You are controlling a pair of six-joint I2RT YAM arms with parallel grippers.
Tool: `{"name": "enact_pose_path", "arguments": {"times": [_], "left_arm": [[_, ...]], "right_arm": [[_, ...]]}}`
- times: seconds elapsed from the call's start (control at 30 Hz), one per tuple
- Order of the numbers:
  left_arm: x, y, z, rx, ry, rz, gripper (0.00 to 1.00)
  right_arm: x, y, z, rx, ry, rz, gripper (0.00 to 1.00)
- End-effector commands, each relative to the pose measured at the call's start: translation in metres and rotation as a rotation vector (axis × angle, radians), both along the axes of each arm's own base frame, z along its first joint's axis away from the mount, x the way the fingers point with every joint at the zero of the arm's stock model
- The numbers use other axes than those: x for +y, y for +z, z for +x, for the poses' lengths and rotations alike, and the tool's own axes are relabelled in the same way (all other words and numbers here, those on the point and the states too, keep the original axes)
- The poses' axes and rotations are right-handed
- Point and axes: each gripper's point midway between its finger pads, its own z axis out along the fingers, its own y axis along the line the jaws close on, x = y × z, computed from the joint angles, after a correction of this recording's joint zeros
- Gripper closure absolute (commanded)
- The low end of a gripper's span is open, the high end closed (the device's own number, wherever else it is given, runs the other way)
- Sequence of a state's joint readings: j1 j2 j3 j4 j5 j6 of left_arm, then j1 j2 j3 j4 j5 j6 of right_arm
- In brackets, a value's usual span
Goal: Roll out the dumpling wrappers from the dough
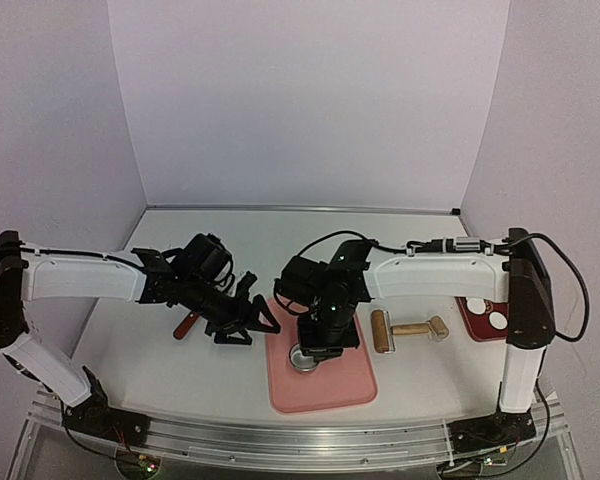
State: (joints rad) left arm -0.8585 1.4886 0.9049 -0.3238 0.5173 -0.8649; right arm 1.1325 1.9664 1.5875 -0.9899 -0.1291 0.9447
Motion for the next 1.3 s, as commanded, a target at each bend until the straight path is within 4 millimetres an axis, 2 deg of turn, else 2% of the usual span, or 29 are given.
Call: {"name": "enact_pose_path", "arguments": {"times": [0.0, 0.23, 0.37, 0.8, 1.0, 1.27], "left_arm": [[-0.003, 0.012, -0.002, -0.024, 0.213, 0.014, 0.21], [-0.041, 0.004, -0.037, -0.041, 0.22, 0.04, 0.21], [-0.054, -0.006, -0.046, -0.042, 0.231, 0.067, 0.21], [-0.083, -0.014, -0.038, -0.067, 0.276, 0.045, 0.2], [-0.078, -0.023, -0.031, -0.09, 0.324, 0.114, 0.2], [-0.062, -0.047, -0.039, -0.092, 0.339, 0.342, 0.2]], "right_arm": [[-0.013, 0.011, 0.002, 0.009, -0.014, -0.036, 1.0], [-0.03, 0.013, -0.004, -0.003, -0.021, -0.042, 1.0], [-0.032, 0.016, -0.004, -0.017, -0.023, -0.037, 1.0], [-0.026, 0.025, -0.008, -0.045, 0.033, -0.004, 1.0], [-0.026, 0.025, -0.009, -0.05, 0.05, -0.002, 1.0], [-0.019, 0.027, -0.006, -0.066, 0.064, 0.009, 1.0]]}}
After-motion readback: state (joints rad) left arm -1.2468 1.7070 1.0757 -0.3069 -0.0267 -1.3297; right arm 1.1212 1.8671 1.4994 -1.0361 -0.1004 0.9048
